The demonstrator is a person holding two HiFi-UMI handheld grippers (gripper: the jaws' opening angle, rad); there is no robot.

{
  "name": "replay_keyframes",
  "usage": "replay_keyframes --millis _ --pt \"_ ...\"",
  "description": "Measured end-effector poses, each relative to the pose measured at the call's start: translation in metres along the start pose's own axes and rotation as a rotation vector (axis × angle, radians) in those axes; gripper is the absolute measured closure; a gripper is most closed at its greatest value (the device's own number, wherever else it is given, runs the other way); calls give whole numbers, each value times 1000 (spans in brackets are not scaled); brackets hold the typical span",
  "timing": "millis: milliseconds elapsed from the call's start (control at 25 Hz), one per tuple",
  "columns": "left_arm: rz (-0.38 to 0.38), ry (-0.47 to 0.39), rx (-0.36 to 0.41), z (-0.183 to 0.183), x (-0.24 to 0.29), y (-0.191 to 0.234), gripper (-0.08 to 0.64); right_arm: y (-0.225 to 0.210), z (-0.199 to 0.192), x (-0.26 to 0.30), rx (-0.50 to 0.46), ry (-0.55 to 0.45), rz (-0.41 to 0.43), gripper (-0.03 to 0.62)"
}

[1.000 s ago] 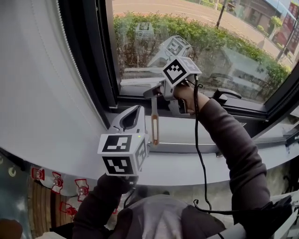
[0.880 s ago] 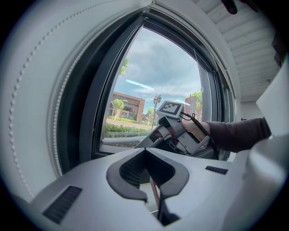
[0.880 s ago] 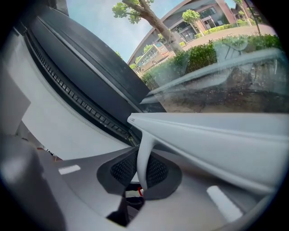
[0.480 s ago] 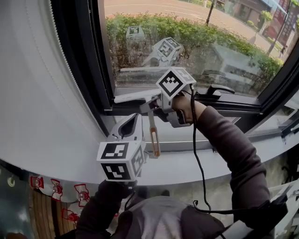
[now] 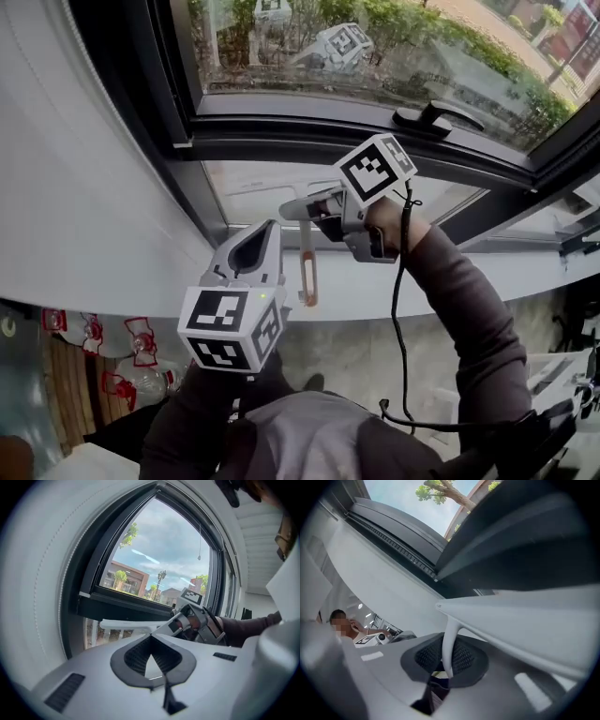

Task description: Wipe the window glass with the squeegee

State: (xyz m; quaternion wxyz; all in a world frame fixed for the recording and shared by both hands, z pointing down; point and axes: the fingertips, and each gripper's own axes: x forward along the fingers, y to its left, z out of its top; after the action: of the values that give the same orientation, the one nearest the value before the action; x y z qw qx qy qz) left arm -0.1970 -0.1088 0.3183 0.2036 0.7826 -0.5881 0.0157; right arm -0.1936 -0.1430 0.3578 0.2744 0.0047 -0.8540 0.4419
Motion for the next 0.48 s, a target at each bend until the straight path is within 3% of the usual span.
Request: replay_keyframes --millis 200,480 --pt "26 -82 38 -28 -30 -20 560 -49 -81 17 57 -6 -30 571" --pt "74 -100 81 -79 -49 -7 560 -202 -217 95 190 48 -101 571"
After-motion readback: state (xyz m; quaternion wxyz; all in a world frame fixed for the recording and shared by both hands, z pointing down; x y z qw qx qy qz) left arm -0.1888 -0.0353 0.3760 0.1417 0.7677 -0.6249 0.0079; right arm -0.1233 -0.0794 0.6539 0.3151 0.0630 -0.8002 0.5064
